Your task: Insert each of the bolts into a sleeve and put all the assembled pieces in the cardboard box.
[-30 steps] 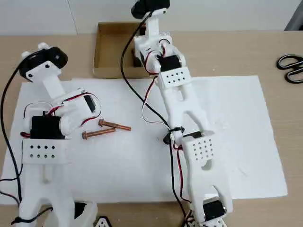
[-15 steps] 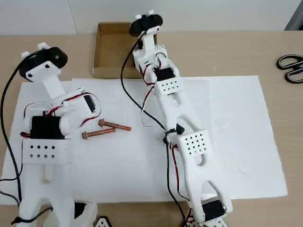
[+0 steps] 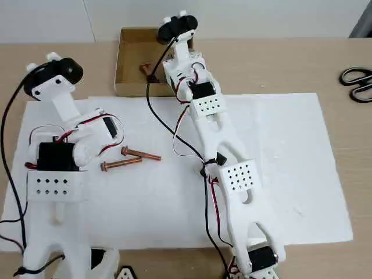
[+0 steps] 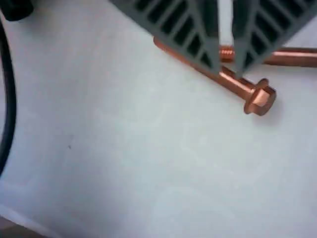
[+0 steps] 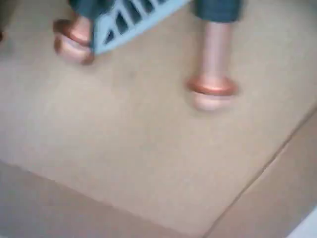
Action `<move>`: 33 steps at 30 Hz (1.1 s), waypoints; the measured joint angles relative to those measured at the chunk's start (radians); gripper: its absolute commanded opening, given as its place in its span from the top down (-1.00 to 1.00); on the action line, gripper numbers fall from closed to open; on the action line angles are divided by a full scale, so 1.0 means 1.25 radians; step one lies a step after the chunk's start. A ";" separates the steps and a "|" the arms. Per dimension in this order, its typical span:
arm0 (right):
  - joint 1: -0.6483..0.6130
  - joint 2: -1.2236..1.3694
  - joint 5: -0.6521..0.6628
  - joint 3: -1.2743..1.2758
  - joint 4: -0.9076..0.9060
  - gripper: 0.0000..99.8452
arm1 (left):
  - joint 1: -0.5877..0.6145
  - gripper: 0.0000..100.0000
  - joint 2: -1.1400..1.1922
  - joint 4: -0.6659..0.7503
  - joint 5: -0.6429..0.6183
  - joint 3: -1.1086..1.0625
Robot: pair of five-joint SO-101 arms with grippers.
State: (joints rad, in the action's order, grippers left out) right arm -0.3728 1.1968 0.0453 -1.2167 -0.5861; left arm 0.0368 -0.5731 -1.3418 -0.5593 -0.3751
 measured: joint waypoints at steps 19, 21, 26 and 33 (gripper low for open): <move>0.014 -0.021 0.000 -0.335 -0.562 0.65 | 0.000 0.99 -0.004 -0.001 0.000 0.021; 0.022 -0.060 0.000 -0.335 -0.643 0.65 | 0.000 0.99 -0.021 -0.001 0.000 0.032; 0.025 -0.134 0.000 -0.338 -0.802 0.65 | 0.000 0.99 -0.063 -0.002 0.000 0.034; 0.041 -0.230 0.000 -0.338 -0.907 0.65 | 0.018 0.99 -0.109 -0.004 0.000 0.034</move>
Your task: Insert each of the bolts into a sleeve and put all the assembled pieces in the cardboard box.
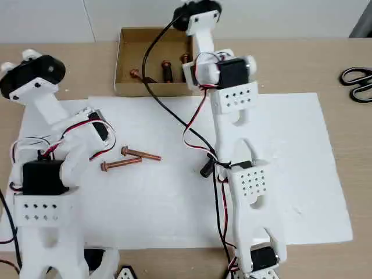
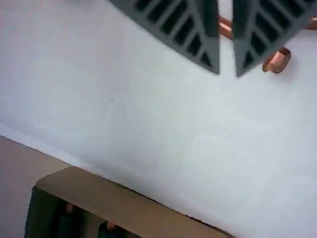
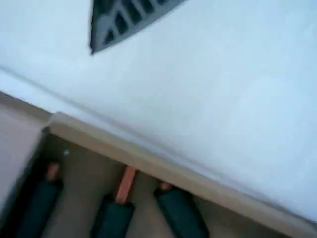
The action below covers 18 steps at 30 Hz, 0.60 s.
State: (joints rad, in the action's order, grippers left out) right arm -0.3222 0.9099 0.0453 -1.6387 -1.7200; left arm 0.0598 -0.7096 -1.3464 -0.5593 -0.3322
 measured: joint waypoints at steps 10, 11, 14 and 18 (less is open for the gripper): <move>0.082 -0.047 0.000 0.000 -0.004 0.65 | 0.000 0.99 -0.086 0.000 0.000 -0.087; 0.101 -0.053 0.000 0.000 -0.004 0.65 | 0.000 0.99 -0.098 0.000 0.000 -0.101; 0.145 -0.061 0.032 0.000 0.000 0.65 | 0.000 0.99 -0.137 0.000 0.000 -0.140; 0.173 -0.086 0.118 0.000 0.033 0.65 | 0.000 0.99 -0.185 0.000 0.000 -0.178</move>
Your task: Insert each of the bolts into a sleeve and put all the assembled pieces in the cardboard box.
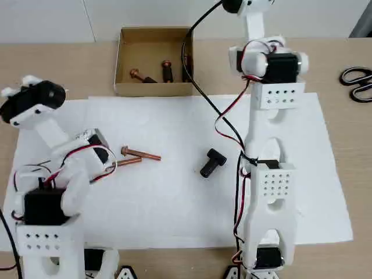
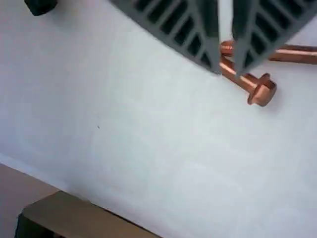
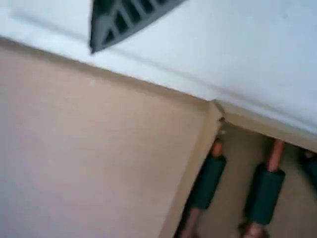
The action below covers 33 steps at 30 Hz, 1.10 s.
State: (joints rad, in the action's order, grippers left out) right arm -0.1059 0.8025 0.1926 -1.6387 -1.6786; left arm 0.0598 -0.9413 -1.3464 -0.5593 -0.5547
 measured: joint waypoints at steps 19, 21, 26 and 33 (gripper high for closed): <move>-0.031 -0.036 -0.009 0.000 -0.042 0.65 | -0.047 0.99 -0.029 -0.053 0.000 -0.021; -0.032 -0.036 -0.088 0.000 -0.043 0.65 | -0.079 0.99 -0.029 -0.079 0.000 -0.021; -0.042 -0.048 -0.179 0.026 -0.045 0.65 | -0.087 0.99 -0.029 -0.103 0.000 -0.021; -0.075 -0.312 -0.189 0.363 -0.047 0.65 | -0.064 0.99 -0.029 -0.103 0.000 -0.006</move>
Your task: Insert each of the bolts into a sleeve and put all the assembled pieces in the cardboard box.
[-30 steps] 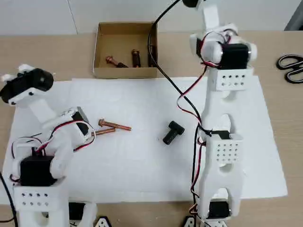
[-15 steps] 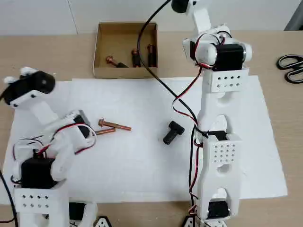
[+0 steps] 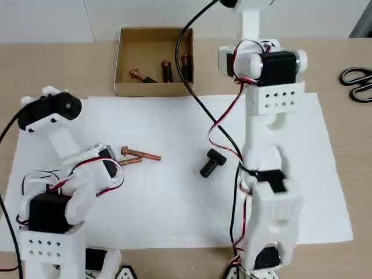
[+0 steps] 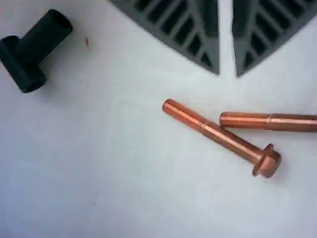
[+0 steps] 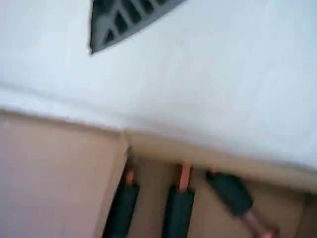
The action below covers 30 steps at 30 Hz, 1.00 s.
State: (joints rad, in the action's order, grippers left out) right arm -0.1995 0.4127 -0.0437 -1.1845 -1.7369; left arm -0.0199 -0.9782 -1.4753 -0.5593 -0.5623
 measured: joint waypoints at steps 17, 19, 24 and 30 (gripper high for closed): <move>-0.015 -0.416 -0.005 0.822 0.000 0.65 | 0.000 0.99 -0.004 0.000 0.055 -0.033; -0.014 -0.416 -0.006 0.870 0.000 0.65 | 0.000 0.99 -0.004 0.000 0.059 -0.050; -0.017 -0.416 -0.006 0.902 0.000 0.65 | 0.000 0.99 -0.004 0.000 0.061 -0.066; -0.025 -0.416 0.194 0.907 0.000 0.65 | 0.000 0.99 -0.004 0.000 0.061 -0.066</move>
State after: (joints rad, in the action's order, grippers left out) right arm -0.2302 -0.1074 0.1987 -0.0506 -1.7369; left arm -0.0199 -0.9828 -1.4753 -0.4826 -0.6452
